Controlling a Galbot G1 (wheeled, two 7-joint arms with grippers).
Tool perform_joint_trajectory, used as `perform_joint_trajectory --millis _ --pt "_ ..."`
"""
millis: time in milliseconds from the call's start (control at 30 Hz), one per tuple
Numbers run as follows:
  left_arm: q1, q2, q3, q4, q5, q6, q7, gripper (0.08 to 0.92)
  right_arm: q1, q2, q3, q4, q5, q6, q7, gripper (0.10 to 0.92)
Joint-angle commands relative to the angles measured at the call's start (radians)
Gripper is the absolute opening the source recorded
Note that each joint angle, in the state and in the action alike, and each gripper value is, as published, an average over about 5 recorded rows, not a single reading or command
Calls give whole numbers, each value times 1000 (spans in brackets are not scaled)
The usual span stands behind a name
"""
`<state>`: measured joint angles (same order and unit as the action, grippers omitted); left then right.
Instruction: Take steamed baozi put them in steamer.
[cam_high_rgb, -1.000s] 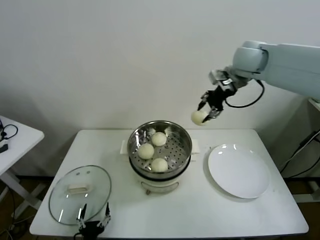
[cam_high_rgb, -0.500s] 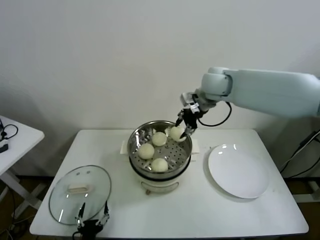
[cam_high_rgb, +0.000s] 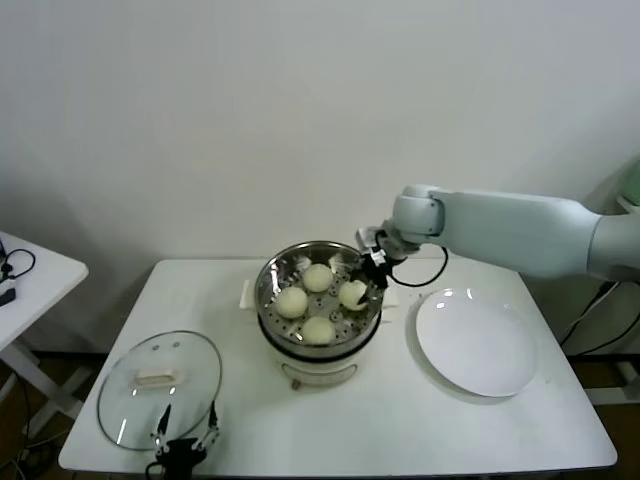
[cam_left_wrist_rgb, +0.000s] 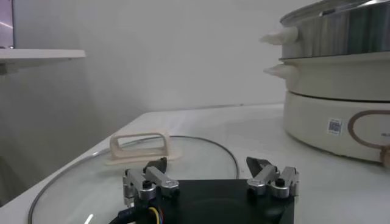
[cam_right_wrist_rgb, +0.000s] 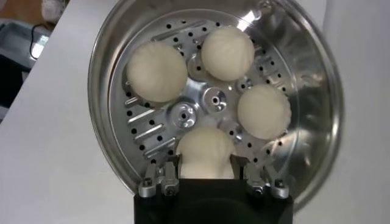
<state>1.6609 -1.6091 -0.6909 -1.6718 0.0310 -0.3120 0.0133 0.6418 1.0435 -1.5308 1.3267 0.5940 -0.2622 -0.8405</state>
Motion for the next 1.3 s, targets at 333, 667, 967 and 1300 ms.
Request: perform_joint_trajectory --millis 333,667,967,1300 --pt "2 -23 3 -4 1 -2 0 823 39 -8 17 -11 27 14 -11 640" --pt "6 -19 10 -10 3 -1 1 823 265 -145 -45 -6 217 40 -70 820" --pt "9 -13 13 -21 2 3 3 823 -294 -462 560 104 221 44 333 823" --pt "6 -6 20 -23 -7 0 10 823 -885 -620 1071 278 191 195 642 823"
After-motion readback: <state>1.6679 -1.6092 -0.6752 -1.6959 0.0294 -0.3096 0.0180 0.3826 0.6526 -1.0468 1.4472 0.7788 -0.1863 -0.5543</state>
